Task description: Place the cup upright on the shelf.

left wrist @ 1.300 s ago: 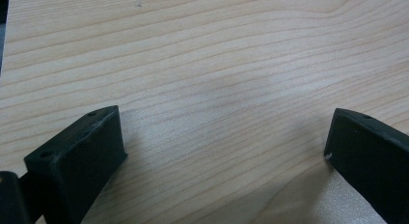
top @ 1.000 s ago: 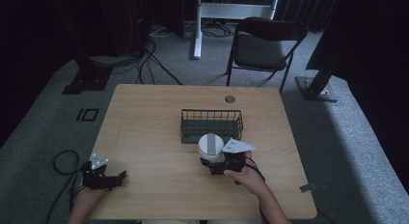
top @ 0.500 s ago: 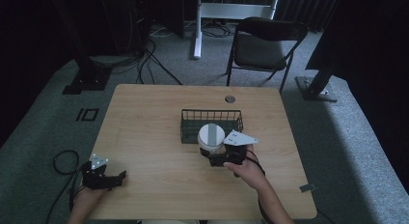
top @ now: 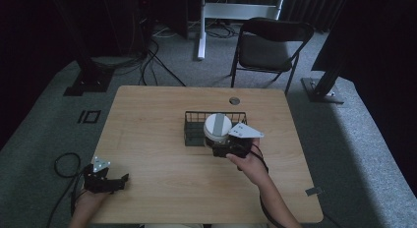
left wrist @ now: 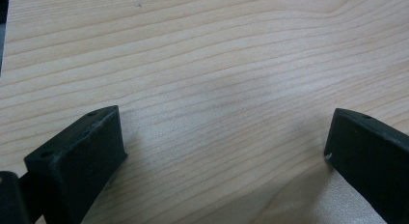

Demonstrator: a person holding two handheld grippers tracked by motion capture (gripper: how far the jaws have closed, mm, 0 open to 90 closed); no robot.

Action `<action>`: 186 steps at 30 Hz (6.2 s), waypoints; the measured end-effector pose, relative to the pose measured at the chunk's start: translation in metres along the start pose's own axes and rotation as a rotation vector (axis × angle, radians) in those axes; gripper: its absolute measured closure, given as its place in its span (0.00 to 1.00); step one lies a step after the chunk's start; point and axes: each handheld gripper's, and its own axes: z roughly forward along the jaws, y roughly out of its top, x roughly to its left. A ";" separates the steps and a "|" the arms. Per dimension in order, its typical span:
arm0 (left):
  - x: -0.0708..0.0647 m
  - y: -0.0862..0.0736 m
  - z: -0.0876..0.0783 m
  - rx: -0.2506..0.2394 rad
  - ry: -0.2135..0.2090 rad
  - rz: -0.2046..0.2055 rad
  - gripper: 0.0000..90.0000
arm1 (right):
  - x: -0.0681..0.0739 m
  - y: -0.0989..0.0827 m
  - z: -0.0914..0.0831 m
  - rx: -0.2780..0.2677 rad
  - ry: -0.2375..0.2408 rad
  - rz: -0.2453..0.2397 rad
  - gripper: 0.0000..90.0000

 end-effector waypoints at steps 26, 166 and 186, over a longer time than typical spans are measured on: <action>0.000 0.000 0.000 0.000 0.000 0.000 0.01 | -0.034 0.024 0.030 -0.017 -0.340 0.106 0.20; 0.000 0.000 0.000 0.000 0.003 -0.003 0.01 | -0.022 -0.018 0.041 0.062 -0.345 0.152 0.13; 0.000 0.000 0.000 0.000 0.004 -0.005 0.01 | -0.020 -0.034 0.007 0.062 -0.322 0.144 0.13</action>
